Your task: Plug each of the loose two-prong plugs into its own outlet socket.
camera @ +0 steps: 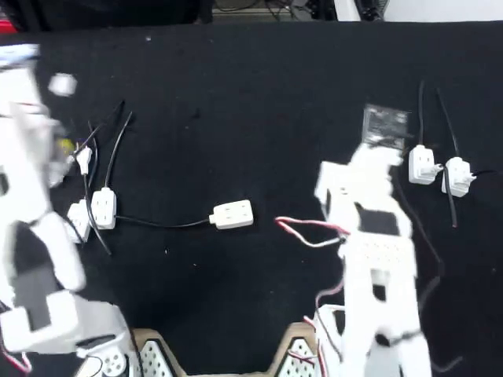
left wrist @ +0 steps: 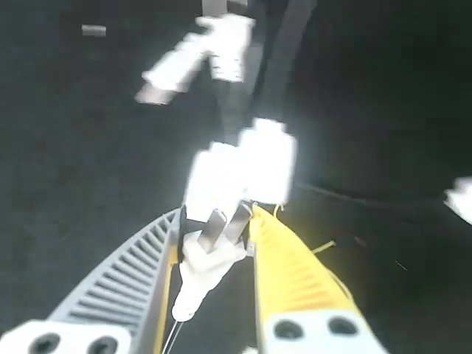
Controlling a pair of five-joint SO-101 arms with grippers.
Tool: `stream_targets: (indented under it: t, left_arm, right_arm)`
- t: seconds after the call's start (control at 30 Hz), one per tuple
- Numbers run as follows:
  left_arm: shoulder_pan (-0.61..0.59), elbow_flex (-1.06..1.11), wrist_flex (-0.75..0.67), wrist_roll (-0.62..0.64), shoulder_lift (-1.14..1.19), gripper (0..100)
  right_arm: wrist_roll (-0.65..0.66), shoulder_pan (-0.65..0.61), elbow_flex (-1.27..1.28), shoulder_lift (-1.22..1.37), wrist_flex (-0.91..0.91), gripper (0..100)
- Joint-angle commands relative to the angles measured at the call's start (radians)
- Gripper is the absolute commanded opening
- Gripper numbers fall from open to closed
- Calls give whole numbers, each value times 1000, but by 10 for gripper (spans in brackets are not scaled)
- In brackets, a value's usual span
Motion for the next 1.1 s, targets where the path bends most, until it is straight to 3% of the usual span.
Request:
stream_targets:
  t: [0.0,0.2,0.3,0.57,0.67,0.83,1.07]
  left_arm:
    - [358,206,-89,91,-178,30]
    - [673,469,-431,155,-187,30]
    - [789,570,-577,180,-187,30]
    - [1001,657,-763,301,-195,30]
    - [1044,677,-809,351,-186,60]
    - [1046,728,-838,402,-198,277]
    - [868,616,-649,325,-278,242]
  right_arm:
    - [68,189,-27,-255,157,240]
    - [235,333,174,-513,184,240]
    - [250,373,272,-613,181,240]
    - [250,376,401,-760,181,240]
    - [250,370,432,-769,180,240]
    - [250,324,455,-776,180,240]
    - [259,253,460,-771,183,240]
